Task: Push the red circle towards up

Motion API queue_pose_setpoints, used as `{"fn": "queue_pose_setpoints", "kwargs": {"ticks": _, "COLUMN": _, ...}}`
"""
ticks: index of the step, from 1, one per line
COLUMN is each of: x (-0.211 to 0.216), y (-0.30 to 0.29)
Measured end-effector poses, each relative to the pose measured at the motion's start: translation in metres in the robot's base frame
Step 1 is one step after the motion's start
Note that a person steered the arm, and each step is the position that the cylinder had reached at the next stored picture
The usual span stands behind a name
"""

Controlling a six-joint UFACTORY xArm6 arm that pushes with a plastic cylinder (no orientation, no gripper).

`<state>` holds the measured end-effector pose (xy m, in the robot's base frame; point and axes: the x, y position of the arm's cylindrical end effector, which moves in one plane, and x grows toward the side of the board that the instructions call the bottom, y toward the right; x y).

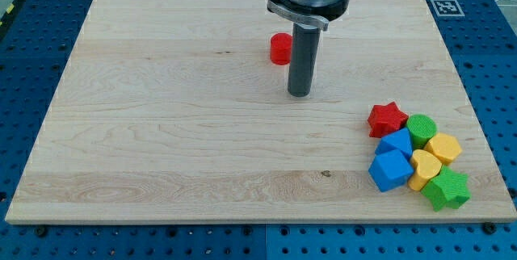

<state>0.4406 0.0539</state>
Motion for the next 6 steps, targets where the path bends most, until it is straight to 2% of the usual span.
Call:
{"fn": "queue_pose_setpoints", "kwargs": {"ticks": 1, "x": -0.008, "y": 0.001}}
{"fn": "queue_pose_setpoints", "kwargs": {"ticks": 2, "x": -0.041, "y": 0.001}}
{"fn": "queue_pose_setpoints", "kwargs": {"ticks": 4, "x": -0.067, "y": -0.005}}
{"fn": "queue_pose_setpoints", "kwargs": {"ticks": 6, "x": -0.099, "y": -0.042}}
